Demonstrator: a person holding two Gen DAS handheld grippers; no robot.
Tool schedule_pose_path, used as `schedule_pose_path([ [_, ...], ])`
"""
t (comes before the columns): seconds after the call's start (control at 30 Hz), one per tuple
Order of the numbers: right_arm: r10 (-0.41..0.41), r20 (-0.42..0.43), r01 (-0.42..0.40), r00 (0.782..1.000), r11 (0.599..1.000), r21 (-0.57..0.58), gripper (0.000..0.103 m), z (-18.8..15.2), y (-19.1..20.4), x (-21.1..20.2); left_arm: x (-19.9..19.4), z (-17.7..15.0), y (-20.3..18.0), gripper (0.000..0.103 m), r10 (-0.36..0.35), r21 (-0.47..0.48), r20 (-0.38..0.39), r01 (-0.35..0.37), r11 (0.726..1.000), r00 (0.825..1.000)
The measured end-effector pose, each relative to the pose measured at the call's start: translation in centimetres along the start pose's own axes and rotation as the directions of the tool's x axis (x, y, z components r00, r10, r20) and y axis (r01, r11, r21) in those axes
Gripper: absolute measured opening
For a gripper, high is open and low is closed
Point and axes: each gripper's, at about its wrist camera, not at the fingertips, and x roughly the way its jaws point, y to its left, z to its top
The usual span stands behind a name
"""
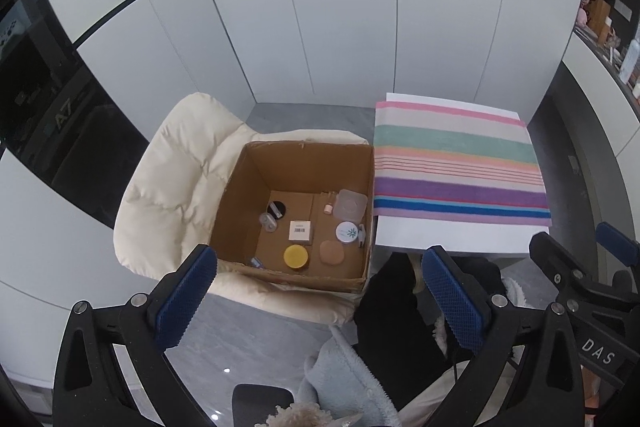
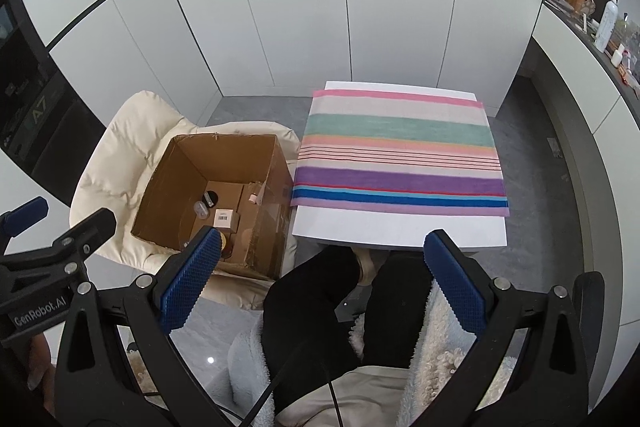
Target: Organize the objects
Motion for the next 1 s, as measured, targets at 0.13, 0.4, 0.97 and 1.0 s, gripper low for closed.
schedule_pose_path([
  [0.13, -0.003, -0.001, 0.003, 1.0, 1.0, 0.013, 0.103, 0.1, -0.4, 0.1, 0.0, 0.0, -0.3, 0.103, -0.003, 0.01, -0.001, 0.003, 1.0, 1.0],
  [0.4, -0.005, -0.003, 0.005, 1.0, 1.0, 0.02, 0.103, 0.2, -0.9, 0.4, -0.1, -0.2, -0.6, 0.103, -0.005, 0.014, 0.001, 0.005, 1.0, 1.0],
  [0.97, -0.002, -0.008, 0.002, 1.0, 1.0, 0.018, 0.103, 0.2, -1.1, 0.6, 0.1, -0.1, -0.3, 0.103, -0.002, 0.006, 0.001, 0.002, 1.0, 1.0],
  [1.0, -0.002, -0.009, 0.002, 1.0, 1.0, 0.018, 0.103, 0.2, -1.2, 0.6, 0.1, -0.1, -0.3, 0.103, -0.004, 0.005, 0.002, 0.004, 1.0, 1.0],
])
